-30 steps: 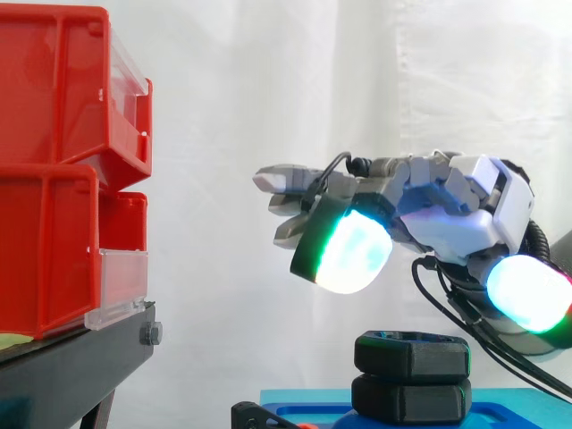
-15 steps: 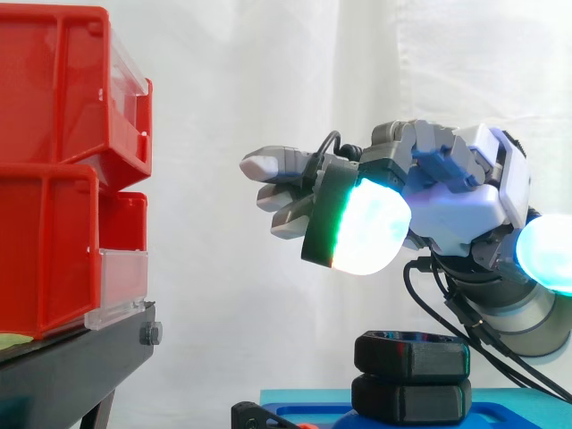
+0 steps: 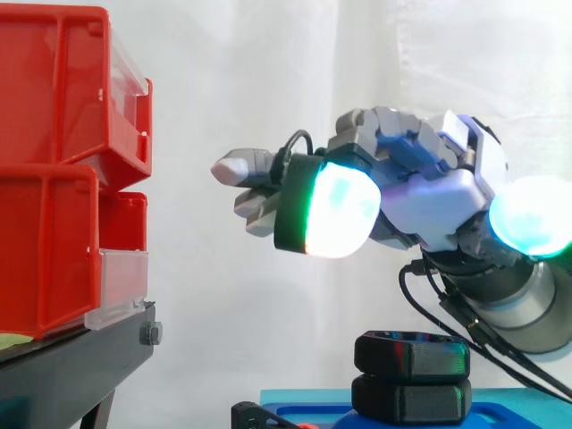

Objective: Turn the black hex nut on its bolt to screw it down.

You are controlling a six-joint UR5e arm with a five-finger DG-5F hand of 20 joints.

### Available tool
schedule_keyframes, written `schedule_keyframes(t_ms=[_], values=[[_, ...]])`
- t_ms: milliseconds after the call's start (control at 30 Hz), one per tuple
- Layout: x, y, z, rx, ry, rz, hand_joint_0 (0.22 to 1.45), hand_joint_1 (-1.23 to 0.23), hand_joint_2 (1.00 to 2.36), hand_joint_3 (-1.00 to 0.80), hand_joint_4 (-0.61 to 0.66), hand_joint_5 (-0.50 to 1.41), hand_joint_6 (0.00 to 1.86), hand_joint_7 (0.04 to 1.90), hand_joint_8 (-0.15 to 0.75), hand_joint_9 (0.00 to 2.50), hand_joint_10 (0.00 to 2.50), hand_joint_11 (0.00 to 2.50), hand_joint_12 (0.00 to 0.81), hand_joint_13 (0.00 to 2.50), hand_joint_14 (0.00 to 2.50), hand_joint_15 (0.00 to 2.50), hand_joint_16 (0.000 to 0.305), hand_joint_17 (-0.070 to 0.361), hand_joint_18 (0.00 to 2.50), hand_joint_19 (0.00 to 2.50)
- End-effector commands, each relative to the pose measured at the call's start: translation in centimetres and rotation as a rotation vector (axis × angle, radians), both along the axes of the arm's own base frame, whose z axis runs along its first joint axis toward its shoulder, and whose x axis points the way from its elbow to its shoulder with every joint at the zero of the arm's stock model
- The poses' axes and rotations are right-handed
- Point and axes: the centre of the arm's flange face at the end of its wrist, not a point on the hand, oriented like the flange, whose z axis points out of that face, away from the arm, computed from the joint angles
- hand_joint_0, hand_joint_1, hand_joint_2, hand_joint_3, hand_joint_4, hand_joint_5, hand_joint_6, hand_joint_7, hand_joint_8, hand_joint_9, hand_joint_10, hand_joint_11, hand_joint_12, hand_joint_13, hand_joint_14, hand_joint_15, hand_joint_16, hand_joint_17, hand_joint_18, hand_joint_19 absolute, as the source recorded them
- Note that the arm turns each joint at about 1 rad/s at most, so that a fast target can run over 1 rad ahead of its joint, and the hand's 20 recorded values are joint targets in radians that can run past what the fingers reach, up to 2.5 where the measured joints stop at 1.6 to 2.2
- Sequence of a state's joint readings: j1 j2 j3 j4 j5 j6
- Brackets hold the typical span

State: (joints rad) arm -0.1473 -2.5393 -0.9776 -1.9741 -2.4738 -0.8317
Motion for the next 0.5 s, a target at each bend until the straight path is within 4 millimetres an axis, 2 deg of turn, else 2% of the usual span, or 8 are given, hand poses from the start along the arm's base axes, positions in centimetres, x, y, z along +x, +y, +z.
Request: schedule_keyframes(t_ms=[0,133,267,467], values=[[-0.2,-0.6,1.1,0.004,0.042,-0.005,0.47,-0.32,1.00,-0.50,0.31,-0.06,0.59,1.03,0.360,0.61,0.00,0.19,0.363,0.41,0.00,0.09,0.051,0.115,0.31,0.44],[-1.1,-1.1,2.6,-0.007,0.072,-0.022,0.47,-0.32,1.00,-0.50,0.31,-0.06,0.59,1.03,0.361,0.60,0.00,0.19,0.363,0.41,0.00,0.10,0.051,0.114,0.31,0.44],[-3.2,-1.6,5.6,-0.051,0.071,-0.075,0.47,-0.32,1.00,-0.50,0.31,-0.06,0.59,1.03,0.363,0.60,0.00,0.19,0.362,0.41,0.01,0.09,0.051,0.114,0.31,0.44],[-4.7,-1.8,6.0,-0.067,0.113,-0.127,0.47,-0.32,1.00,-0.50,0.31,-0.06,0.59,1.03,0.361,0.60,0.00,0.18,0.362,0.42,0.00,0.09,0.051,0.114,0.31,0.44]])
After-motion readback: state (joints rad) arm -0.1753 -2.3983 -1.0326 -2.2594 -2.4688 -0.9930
